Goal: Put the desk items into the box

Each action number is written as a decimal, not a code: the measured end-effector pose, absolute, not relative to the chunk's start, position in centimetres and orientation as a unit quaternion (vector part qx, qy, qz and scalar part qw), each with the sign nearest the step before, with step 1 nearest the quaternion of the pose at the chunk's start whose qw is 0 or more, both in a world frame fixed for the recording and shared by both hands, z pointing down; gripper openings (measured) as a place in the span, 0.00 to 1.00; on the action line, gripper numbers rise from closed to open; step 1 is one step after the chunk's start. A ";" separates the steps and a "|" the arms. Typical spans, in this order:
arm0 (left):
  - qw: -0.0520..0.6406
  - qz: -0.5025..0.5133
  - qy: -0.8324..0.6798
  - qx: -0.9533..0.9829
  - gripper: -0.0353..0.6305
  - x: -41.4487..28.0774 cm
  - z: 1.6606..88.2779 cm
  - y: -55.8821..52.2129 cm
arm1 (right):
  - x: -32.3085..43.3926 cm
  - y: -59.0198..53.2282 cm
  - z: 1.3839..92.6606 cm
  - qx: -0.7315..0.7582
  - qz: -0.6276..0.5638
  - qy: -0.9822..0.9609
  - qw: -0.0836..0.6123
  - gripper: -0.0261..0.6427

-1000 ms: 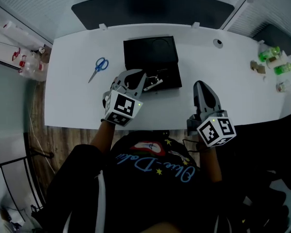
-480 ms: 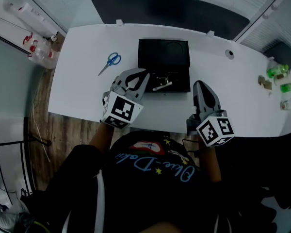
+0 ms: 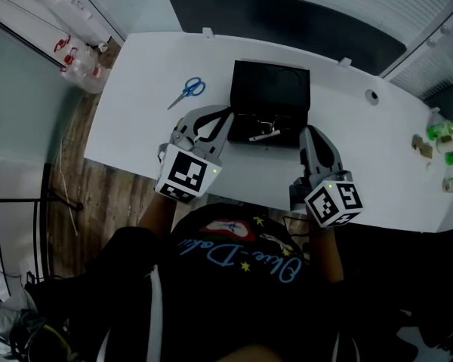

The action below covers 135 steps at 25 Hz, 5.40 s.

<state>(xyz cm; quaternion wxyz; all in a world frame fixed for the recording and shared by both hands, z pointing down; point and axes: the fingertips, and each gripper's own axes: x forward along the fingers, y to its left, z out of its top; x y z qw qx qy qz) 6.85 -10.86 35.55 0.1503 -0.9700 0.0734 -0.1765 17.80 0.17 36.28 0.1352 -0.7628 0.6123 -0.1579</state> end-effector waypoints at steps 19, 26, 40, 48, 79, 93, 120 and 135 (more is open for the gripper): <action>0.144 -0.183 0.169 -0.958 0.06 2.3 33.7 -10.3 | 15.6 -0.8 37.1 -0.712 -0.172 0.664 0.150 0.07; 0.137 -0.183 0.192 -0.954 0.07 1.3 34.0 -10.5 | 15.4 -0.3 37.5 -0.706 -0.176 0.670 0.148 0.07; 0.113 -0.186 0.190 -0.957 0.07 1.6 36.5 -16.2 | 16.1 -3.4 37.7 -0.728 -0.174 0.651 0.126 0.07; 0.141 -0.208 0.183 -0.951 0.07 0.6 38.0 -20.8 | 14.8 -6.4 37.2 -0.738 -0.173 0.642 0.120 0.07; 0.073 -0.281 0.088 -0.953 0.07 3.2 49.6 -31.6 | 13.6 -11.9 39.5 -0.794 -0.190 0.570 0.088 0.07; 0.054 -0.361 0.057 -0.929 0.19 5.9 56.1 -33.8 | 14.8 -13.7 41.6 -0.795 -0.222 0.559 0.081 0.07; 0.006 -0.380 0.037 -0.924 0.19 8.5 59.1 -33.9 | 15.4 -13.8 42.7 -0.799 -0.239 0.545 0.084 0.07; -0.024 -0.392 0.039 -0.919 0.22 8.3 60.3 -33.6 | 15.1 -14.7 43.0 -0.791 -0.243 0.555 0.080 0.07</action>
